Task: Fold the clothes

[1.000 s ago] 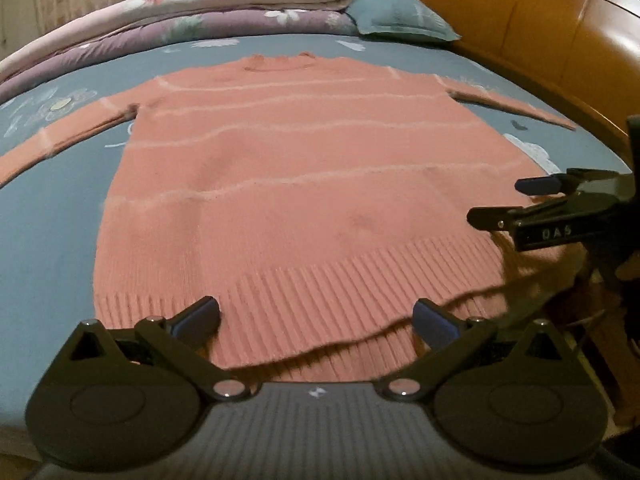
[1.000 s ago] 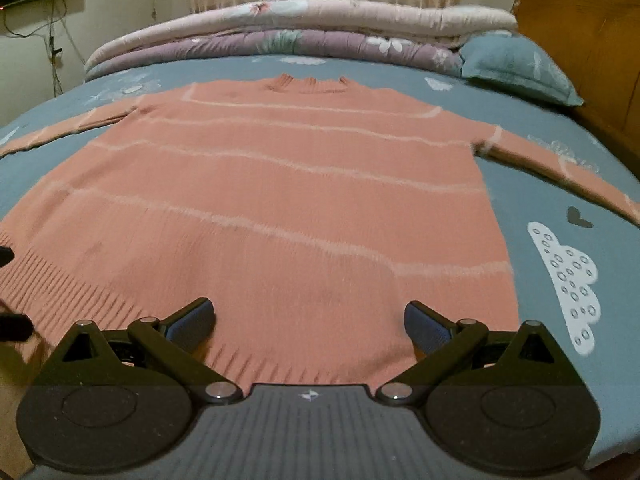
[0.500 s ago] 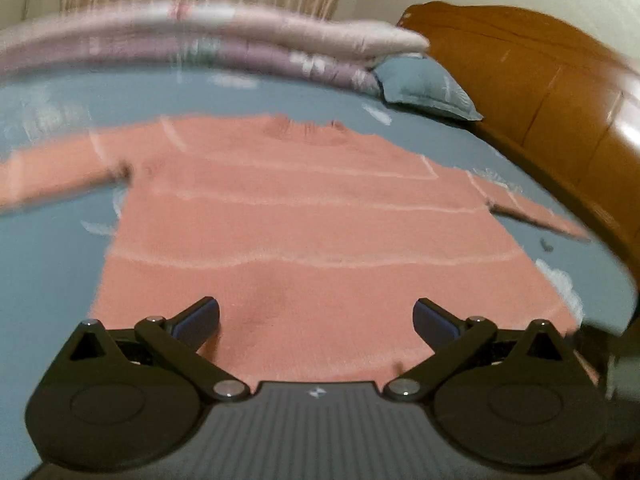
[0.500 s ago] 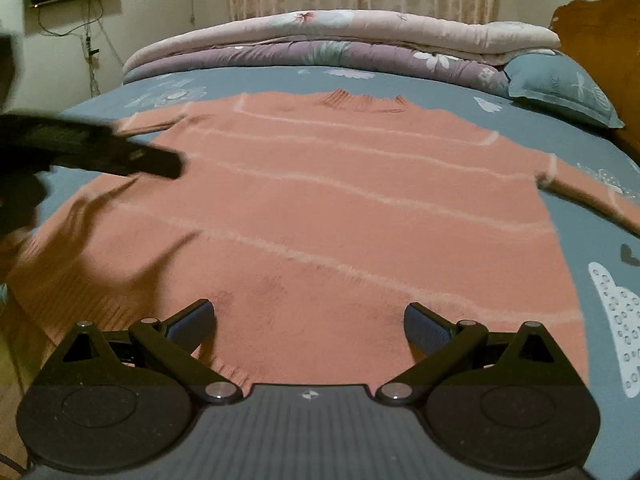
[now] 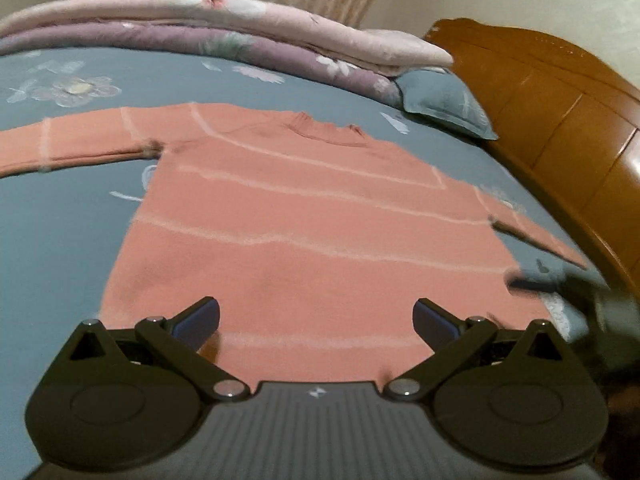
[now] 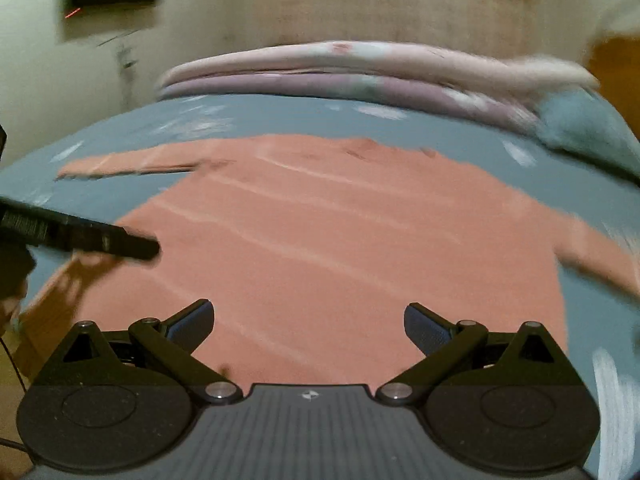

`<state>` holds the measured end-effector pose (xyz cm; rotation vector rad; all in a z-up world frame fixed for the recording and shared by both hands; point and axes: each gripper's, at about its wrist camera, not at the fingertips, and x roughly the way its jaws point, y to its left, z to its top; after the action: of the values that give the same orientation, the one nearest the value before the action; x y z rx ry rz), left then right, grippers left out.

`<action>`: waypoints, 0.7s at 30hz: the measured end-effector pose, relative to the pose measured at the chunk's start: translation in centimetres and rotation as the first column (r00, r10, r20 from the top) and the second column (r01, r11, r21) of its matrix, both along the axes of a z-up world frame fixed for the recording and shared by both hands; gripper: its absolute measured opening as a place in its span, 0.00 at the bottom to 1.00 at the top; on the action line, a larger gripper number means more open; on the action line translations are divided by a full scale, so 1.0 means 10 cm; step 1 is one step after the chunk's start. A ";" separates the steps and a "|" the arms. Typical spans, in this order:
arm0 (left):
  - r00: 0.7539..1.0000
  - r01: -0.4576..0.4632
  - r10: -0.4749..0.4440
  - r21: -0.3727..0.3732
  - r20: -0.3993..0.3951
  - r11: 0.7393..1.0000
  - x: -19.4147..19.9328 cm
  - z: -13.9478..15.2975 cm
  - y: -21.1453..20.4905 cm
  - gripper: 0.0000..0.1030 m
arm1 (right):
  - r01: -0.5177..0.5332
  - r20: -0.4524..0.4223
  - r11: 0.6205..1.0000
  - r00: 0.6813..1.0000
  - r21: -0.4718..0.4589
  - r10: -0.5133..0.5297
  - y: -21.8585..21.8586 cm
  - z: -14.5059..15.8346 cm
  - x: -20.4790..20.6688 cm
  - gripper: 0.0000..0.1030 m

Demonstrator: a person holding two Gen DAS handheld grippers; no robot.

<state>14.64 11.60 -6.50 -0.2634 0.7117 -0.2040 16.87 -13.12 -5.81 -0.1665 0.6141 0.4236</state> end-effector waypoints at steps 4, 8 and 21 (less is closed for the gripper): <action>0.998 -0.063 0.063 -0.007 -0.001 0.998 -0.20 0.06 0.09 0.99 | -0.159 -0.041 0.987 0.987 -0.029 0.157 0.31 0.03 0.52 1.00; 0.984 -0.178 0.179 -0.058 0.011 0.982 -0.41 0.12 0.36 0.99 | -0.261 -0.066 0.965 0.963 0.022 0.262 0.63 -0.05 0.95 1.00; 0.984 -0.180 0.180 -0.001 0.014 0.984 -0.47 0.06 0.41 0.99 | -0.254 -0.230 0.964 0.946 -0.083 0.229 0.64 -0.31 0.38 1.00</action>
<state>9.91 15.71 -5.86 -0.3245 0.6701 -0.0337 20.63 -6.69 -8.88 -0.3075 0.8396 0.6516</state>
